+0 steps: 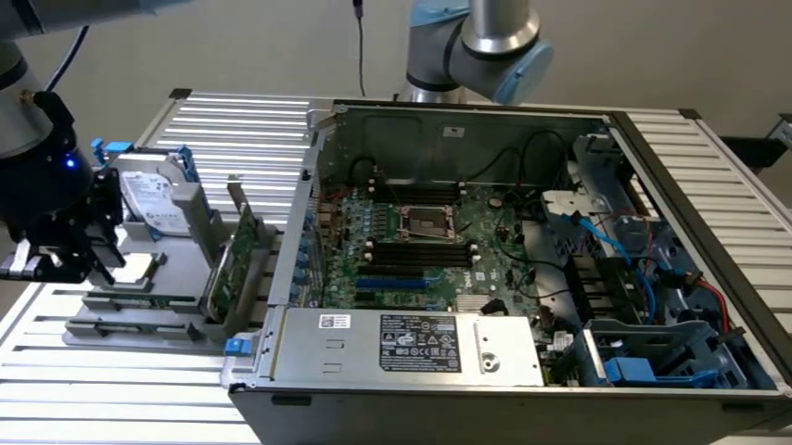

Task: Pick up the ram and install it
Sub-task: 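Pick up the ram and move it above insertion slot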

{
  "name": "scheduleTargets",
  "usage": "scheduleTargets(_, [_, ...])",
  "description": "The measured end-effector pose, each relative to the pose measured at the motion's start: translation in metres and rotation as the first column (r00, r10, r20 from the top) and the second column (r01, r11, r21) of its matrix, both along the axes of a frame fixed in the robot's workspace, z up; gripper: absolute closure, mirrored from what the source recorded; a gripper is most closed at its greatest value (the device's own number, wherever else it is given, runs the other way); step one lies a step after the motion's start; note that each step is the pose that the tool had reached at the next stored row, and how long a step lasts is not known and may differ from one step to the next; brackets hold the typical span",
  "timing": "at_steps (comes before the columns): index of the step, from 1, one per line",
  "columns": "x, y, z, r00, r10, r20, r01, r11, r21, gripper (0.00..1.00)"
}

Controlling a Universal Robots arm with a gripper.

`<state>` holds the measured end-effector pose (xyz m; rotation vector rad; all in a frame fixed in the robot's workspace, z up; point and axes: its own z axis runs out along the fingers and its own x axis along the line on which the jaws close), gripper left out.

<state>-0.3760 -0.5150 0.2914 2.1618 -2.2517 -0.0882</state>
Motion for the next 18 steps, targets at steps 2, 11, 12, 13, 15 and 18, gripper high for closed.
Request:
scheduleTargets(2, [0.000,-0.0065,-0.0036,1.0000,0.001,-0.0018,-0.001,1.0000,0.0001,0.69])
scheduleTargets(11, [0.000,-0.0180,-0.0200,0.9997,0.024,-0.0024,-0.024,0.9997,0.0018,0.69])
scheduleTargets(12, [0.000,-0.0180,-0.0218,0.9996,0.028,-0.0024,-0.028,0.9996,0.0017,0.69])
scheduleTargets(13, [0.000,-0.0180,-0.0236,0.9995,0.032,-0.0024,-0.032,0.9995,0.0017,0.69])
scheduleTargets(15, [0.000,-0.0181,-0.0272,0.9992,0.040,-0.0023,-0.040,0.9992,0.0017,0.69])
scheduleTargets(18, [0.000,-0.0181,-0.0327,0.9987,0.052,-0.0024,-0.052,0.9987,0.0017,0.69])
